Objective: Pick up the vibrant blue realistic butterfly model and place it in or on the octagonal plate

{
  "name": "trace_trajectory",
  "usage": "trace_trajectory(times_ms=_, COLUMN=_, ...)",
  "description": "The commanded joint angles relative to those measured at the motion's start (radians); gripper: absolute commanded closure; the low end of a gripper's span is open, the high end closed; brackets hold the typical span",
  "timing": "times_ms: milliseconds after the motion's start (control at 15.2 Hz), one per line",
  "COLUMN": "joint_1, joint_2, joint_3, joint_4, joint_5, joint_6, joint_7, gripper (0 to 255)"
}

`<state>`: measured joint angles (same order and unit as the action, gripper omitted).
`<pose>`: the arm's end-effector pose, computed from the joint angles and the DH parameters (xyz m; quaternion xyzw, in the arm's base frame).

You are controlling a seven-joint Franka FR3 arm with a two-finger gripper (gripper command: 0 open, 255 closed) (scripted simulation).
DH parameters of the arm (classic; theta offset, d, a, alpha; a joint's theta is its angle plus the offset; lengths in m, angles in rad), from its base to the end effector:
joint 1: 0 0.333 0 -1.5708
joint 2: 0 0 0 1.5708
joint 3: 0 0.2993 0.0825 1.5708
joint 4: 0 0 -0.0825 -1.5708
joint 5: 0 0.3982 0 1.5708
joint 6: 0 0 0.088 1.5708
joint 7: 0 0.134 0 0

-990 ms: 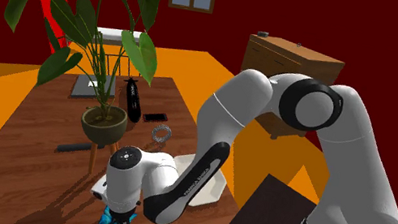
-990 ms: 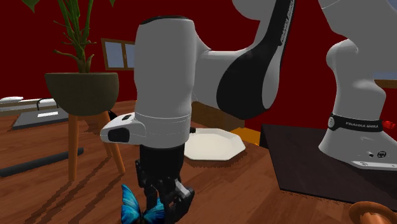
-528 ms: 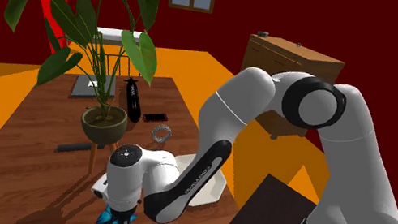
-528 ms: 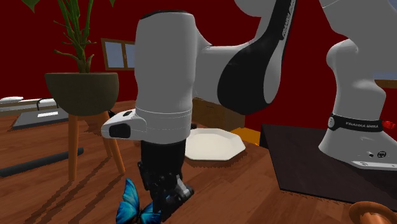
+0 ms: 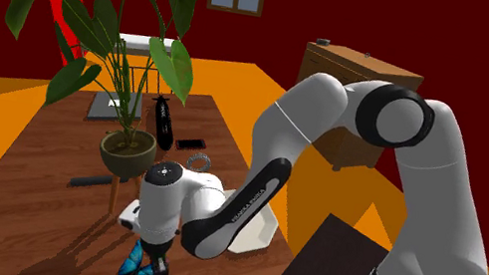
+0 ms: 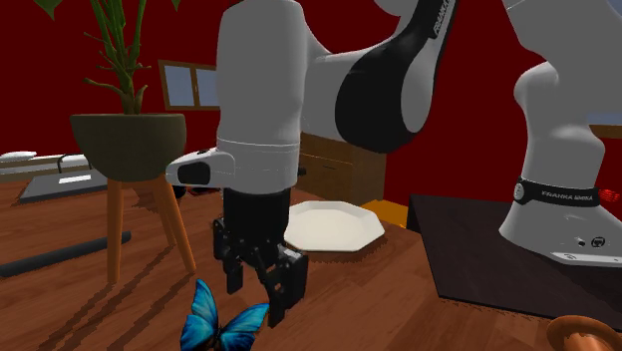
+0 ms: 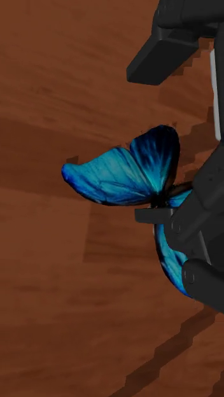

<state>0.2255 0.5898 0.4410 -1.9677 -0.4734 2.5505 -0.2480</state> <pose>0.4868 0.3864 0.1479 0.8168 0.5752 0.0439 0.0097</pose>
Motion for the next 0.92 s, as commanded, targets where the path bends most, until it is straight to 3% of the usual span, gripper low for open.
trace_trajectory(times_ms=0, joint_1=-0.098, joint_2=-0.015, joint_3=0.052, joint_4=-0.035, joint_5=0.027, joint_6=0.037, joint_7=-0.167, gripper=0)
trace_trajectory(times_ms=528, joint_1=-0.054, joint_2=0.077, joint_3=-0.001, joint_4=0.002, joint_5=-0.028, joint_6=0.090, joint_7=-0.131, gripper=0)
trace_trajectory(times_ms=858, joint_1=-0.054, joint_2=0.076, joint_3=-0.001, joint_4=0.002, joint_5=-0.028, joint_6=0.090, joint_7=-0.131, gripper=0)
